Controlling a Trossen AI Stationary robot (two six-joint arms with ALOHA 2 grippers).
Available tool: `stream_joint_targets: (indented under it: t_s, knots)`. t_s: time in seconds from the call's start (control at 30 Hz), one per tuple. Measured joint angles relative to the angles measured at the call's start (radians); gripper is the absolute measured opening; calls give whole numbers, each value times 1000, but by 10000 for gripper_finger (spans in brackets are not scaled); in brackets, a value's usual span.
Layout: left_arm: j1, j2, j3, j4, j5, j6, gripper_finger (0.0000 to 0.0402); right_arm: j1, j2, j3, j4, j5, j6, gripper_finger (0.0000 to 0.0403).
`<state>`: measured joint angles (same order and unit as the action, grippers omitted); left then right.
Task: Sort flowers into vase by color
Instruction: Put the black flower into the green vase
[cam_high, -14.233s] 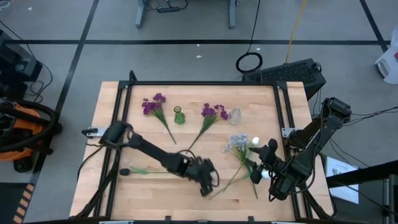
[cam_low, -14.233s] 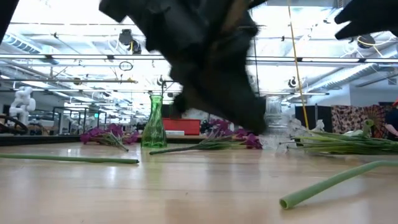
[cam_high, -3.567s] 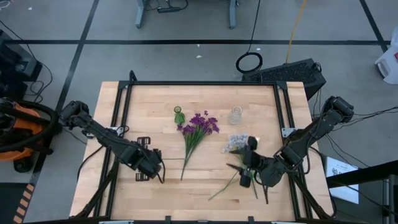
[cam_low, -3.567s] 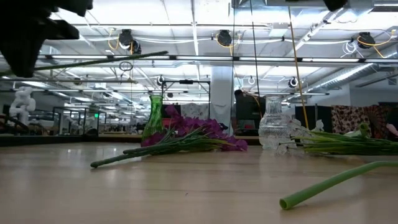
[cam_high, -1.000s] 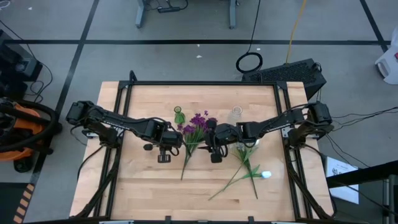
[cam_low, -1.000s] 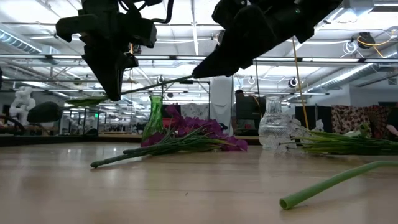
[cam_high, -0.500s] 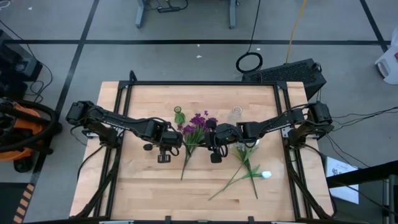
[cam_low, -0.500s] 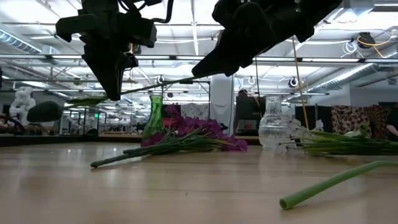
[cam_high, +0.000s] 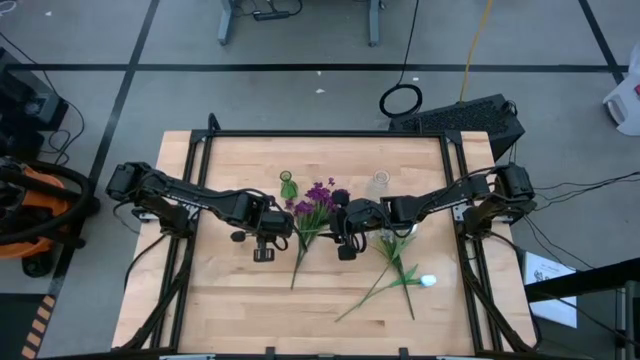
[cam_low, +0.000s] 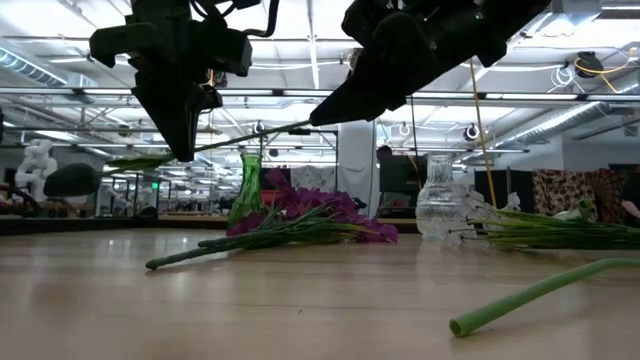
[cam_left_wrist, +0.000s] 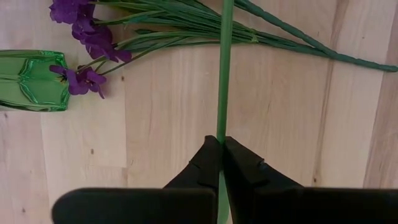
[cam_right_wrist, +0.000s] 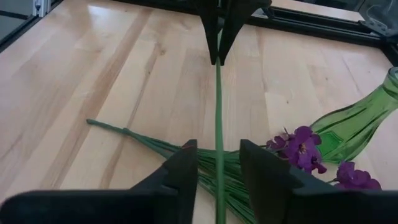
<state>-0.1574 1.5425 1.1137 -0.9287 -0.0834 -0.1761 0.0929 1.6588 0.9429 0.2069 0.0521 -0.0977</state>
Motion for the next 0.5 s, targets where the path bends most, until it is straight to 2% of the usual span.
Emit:
stream_joint_targets:
  t_s: [0.27,0.5]
  knots:
    - [0,0,0,0,0,0,14,0,0,0,-11,-3,3,11]
    - [0,0,0,2,0,-23,14,0,0,0,-11,-2,7,3]
